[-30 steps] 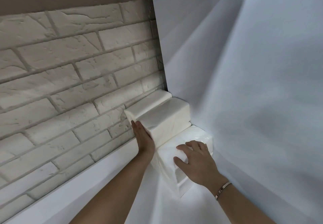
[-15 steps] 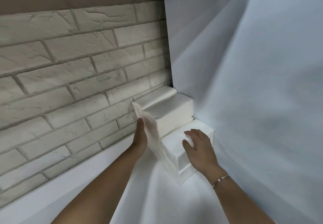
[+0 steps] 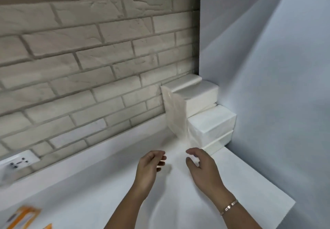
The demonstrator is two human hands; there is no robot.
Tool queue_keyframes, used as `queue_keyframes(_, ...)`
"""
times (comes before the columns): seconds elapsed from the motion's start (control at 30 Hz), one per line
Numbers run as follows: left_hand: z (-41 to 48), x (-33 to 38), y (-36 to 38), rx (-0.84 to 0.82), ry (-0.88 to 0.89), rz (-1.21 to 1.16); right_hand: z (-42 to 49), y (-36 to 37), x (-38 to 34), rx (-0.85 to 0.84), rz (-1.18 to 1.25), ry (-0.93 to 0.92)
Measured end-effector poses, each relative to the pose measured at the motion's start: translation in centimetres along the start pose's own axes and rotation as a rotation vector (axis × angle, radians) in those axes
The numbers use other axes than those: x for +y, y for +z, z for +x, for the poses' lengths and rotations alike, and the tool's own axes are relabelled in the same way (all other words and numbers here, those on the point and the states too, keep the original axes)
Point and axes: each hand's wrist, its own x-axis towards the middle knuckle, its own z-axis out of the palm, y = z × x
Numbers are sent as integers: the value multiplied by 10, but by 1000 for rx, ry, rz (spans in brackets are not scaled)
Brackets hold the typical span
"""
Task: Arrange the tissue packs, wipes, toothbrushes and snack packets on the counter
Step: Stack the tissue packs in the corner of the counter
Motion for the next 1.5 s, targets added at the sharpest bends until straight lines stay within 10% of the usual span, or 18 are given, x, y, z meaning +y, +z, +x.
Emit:
queue_keyframes(0.9, -285, -119, -338, 402, -35, 291, -258, 273, -121, -686, -108, 45)
queue_keyframes(1.2, -350, -115, -408, 1019, 282, 392, -307, 326, -146, -844, -162, -46)
queue_keyframes(1.33, -362, -126, -465, 1169, -215, 869, -321, 337, -159, -896, -161, -101)
queue_keyframes(1.43, -365, -150, -486, 966, -709, 776, -327, 344, -164, -931, -166, -133)
queue_keyframes(1.5, -365, -164, -488, 916, -720, 679, -329, 346, -165, -957, -167, -135)
